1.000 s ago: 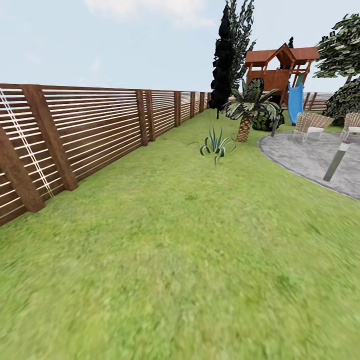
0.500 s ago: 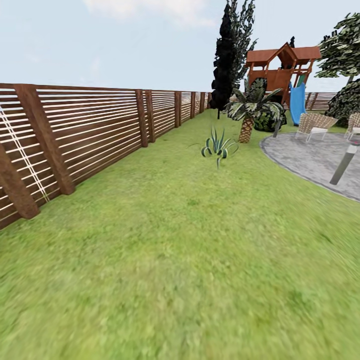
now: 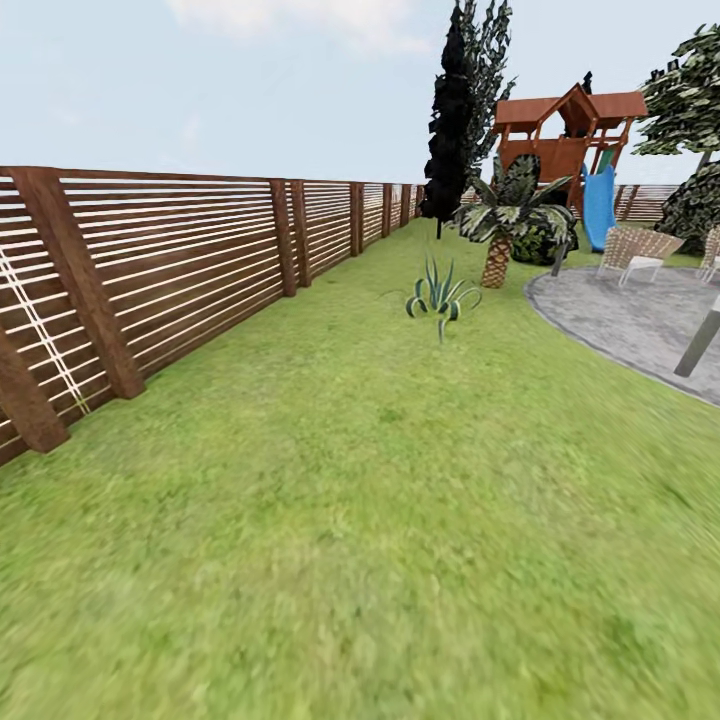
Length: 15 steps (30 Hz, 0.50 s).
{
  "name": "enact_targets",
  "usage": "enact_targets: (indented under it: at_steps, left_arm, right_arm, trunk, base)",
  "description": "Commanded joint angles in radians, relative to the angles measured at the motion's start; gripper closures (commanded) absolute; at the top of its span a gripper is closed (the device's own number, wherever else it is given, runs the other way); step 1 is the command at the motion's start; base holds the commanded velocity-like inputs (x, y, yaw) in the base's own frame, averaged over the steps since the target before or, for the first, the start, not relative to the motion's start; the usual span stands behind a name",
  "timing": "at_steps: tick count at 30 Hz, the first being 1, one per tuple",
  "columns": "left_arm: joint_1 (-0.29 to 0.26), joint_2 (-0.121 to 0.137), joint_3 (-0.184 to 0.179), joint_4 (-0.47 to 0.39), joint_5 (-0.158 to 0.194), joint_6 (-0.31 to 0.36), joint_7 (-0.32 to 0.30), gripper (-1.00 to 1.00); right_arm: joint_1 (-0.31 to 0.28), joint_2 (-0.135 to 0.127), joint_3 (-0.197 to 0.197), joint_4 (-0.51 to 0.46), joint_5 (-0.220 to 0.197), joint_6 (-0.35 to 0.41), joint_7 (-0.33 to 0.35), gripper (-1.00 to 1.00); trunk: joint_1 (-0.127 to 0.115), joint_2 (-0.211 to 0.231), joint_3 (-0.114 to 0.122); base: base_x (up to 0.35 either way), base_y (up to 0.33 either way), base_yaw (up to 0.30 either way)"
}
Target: Take the three Easter eggs out of the wicker basket on the lawn in the garden, then place them on the lawn next to a single tree (choose any tree) so that all three eggs are next to the same tree and none are left in the basket.
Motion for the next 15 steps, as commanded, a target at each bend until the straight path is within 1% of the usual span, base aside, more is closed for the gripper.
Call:
enact_targets:
  at_steps: [1, 15]
  left_arm:
    - [0.0, 0.0, 0.004, 0.0, 0.001, 0.0, 0.0, -1.0]
    - [0.0, 0.0, 0.004, 0.0, 0.002, 0.0, 0.0, -1.0]
  right_arm:
    - [-0.001, 0.0, -0.001, 0.001, 0.009, -0.003, -0.001, -1.0]
    - [0.0, 0.0, -0.001, 0.001, 0.008, -0.003, -0.001, -1.0]
  trunk:
    - [0.001, 0.0, -0.001]
    - [0.001, 0.0, -0.001]
  base:
    - [0.325, 0.072, 0.0]
    - [0.325, 0.072, 0.0]
